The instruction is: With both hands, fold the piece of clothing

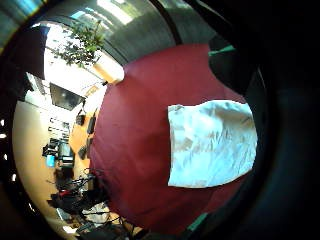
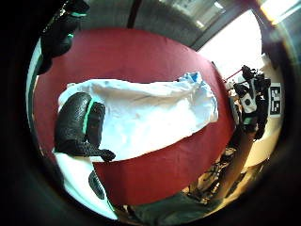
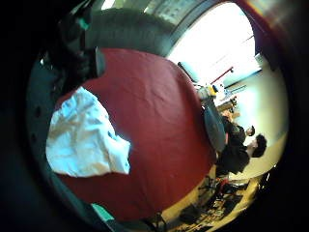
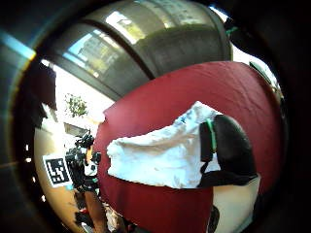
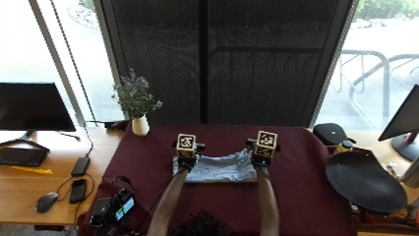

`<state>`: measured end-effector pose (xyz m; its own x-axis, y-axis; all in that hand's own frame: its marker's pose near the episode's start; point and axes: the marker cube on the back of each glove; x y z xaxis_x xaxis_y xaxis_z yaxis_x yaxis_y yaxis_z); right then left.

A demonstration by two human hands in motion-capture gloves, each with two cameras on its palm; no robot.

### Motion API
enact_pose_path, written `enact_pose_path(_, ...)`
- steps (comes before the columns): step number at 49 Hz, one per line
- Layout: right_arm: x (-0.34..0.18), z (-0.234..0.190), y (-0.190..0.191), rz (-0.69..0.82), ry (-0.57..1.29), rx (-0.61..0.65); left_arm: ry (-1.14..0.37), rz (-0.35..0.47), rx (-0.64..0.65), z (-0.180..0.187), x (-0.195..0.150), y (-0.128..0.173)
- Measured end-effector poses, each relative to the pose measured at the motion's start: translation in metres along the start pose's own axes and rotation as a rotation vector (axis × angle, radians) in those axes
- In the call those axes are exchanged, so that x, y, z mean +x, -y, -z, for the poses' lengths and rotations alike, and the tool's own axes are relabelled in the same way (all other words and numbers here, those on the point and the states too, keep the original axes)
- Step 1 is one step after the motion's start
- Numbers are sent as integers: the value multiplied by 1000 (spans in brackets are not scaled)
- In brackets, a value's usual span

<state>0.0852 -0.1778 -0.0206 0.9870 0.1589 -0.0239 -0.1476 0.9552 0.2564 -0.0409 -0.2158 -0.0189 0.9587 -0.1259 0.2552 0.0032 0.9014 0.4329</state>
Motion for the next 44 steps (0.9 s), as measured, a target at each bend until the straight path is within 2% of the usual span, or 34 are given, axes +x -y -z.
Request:
enact_pose_path(3,27,-8,-25,-103,-22,-125,-13,-18,-58,-3,4,-20)
enact_pose_path(7,54,6,-74,-262,7,-333,-26,-34,-50,-10,12,-32)
enact_pose_path(10,61,-7,-92,-302,146,-465,-71,-63,-203,-23,25,-60)
enact_pose_path(14,78,-28,-102,-426,150,-513,-101,-85,-245,-38,36,-73)
enact_pose_path(17,79,-41,-112,-471,159,-571,-138,-107,-325,-50,46,-89)
enact_pose_path(20,71,-55,-117,-438,208,-582,-128,-123,-387,-66,49,-102)
enact_pose_path(24,61,-75,-124,-407,239,-636,-64,-124,-303,-90,46,-93)
enact_pose_path(26,61,-95,-121,-420,261,-653,-104,-123,-416,-91,49,-106)
enact_pose_path(29,52,-119,-103,-396,434,-508,-212,-115,-605,-89,55,-128)
enact_pose_path(31,38,-104,-105,-375,569,-441,-249,-103,-667,-87,57,-134)
enact_pose_path(34,23,-89,-114,-358,693,-441,-244,-84,-688,-87,55,-136)
enact_pose_path(39,18,-96,-116,-373,673,-413,-210,-62,-668,-87,53,-136)
enact_pose_path(44,23,-95,-125,-464,611,-488,-228,-65,-679,-86,55,-136)
